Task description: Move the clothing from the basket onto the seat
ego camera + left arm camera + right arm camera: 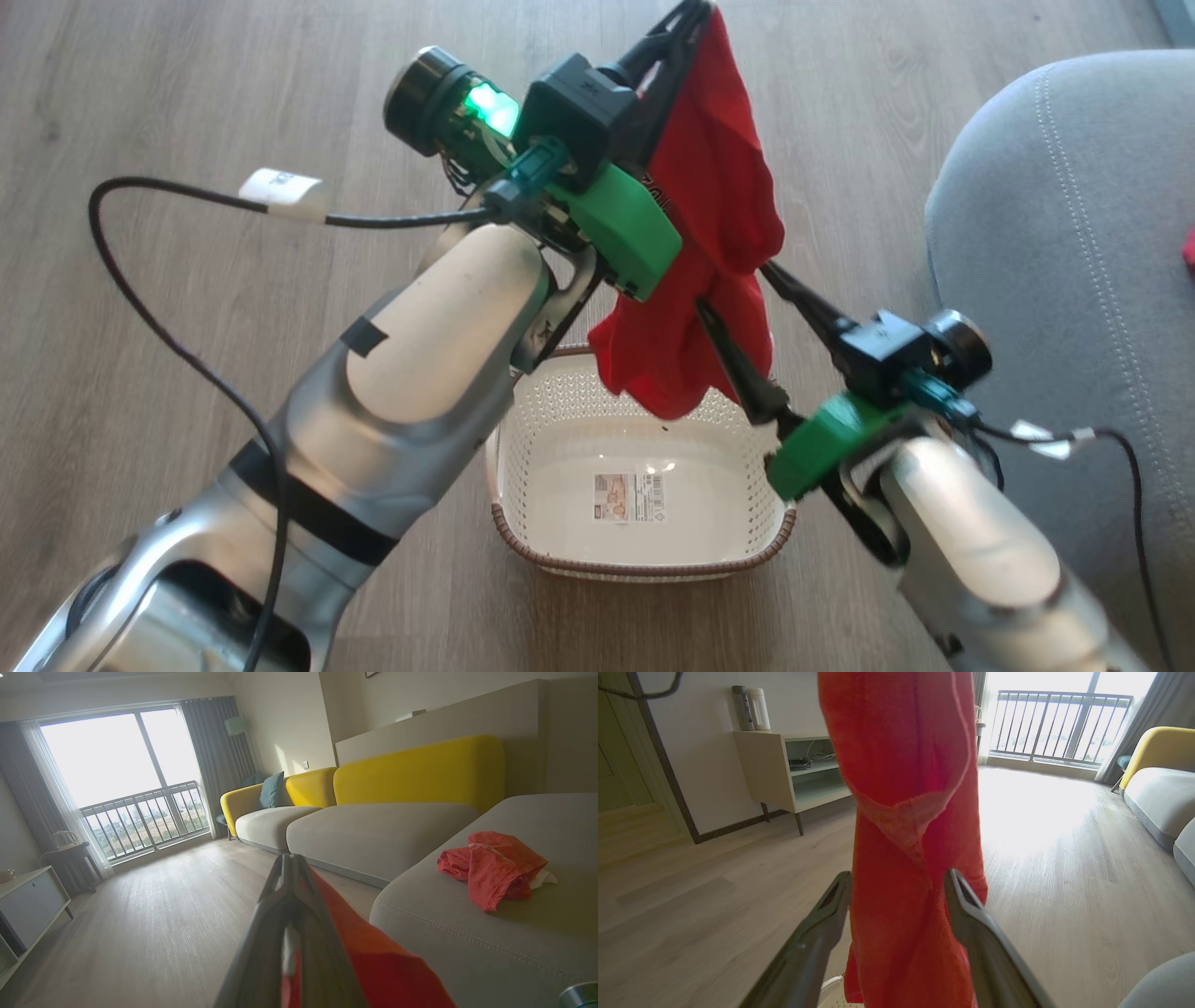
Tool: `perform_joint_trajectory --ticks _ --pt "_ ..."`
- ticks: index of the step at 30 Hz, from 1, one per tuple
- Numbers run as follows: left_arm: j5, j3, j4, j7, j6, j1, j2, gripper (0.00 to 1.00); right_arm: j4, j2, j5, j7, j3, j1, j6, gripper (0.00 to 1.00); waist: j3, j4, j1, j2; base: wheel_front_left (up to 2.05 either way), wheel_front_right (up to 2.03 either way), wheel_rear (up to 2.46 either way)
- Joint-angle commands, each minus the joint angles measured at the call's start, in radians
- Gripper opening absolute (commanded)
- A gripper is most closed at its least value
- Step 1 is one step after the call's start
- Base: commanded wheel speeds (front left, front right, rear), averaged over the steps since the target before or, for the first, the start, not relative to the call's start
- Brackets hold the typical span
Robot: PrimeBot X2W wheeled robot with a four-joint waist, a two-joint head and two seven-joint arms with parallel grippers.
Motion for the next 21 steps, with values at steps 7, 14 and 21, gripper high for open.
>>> perform_joint_trajectory --ticks 7,14,21 --pt "-0.051 -0.036 -0.066 -0.005 0.022 -0.076 0.015 0.00 0.075 0.030 -0.109 -0.005 0.030 -0.170 0.007 1.00 -0.001 0.029 0.0001 0.0000 0.00 0.00 0.00" --pt "-0.097 -0.099 -0.093 -0.005 0.037 -0.082 0.015 0.00 0.198 0.078 -0.182 -0.005 -0.010 -0.236 0.007 1.00 -0.001 0.063 0.0001 0.0000 0.00 0.00 0.00" --pt "-0.142 -0.157 -0.113 -0.005 0.048 -0.083 0.015 0.00 0.392 0.108 -0.163 -0.005 0.031 -0.277 0.007 1.00 0.000 0.099 0.0001 0.0000 0.00 0.00 0.00"
